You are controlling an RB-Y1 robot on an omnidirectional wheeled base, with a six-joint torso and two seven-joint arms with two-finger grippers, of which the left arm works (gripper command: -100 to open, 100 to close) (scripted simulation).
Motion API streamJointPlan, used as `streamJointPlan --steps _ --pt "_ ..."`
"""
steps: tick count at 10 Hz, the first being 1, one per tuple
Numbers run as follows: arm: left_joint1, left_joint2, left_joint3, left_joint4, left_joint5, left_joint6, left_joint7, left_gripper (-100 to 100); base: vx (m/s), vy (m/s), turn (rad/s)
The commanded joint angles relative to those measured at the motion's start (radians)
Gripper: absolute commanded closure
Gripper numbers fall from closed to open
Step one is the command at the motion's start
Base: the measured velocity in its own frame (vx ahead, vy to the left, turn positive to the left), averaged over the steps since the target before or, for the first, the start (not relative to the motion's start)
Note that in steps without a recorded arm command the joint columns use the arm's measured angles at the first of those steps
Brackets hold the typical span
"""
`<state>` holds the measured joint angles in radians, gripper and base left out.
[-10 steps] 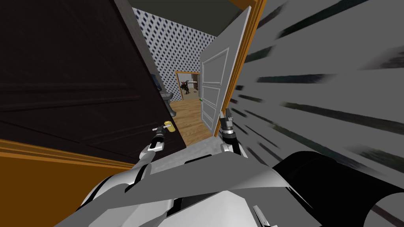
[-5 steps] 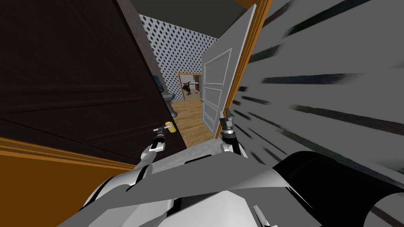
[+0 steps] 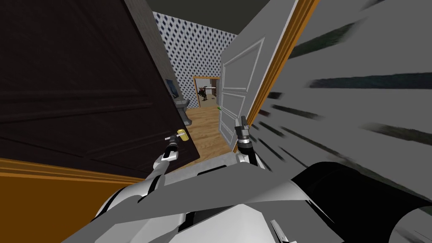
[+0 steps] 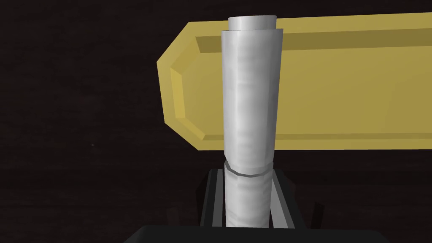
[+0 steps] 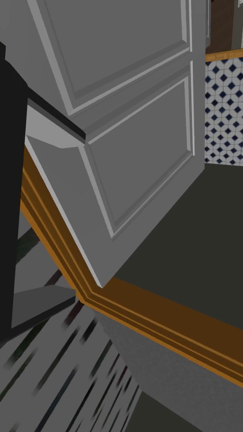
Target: Push the door open
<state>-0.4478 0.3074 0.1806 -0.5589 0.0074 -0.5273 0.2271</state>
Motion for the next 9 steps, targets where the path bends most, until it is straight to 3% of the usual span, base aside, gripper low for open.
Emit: streamJointPlan --steps 1,9 --pt "0.001 -0.006 0.013 -0.012 0.008 0.005 -0.023 100 0.203 -0.016 0.140" --pt "-0.001 -0.072 0.060 -0.052 0.043 0.036 -0.133 100 0.184 -0.041 0.161"
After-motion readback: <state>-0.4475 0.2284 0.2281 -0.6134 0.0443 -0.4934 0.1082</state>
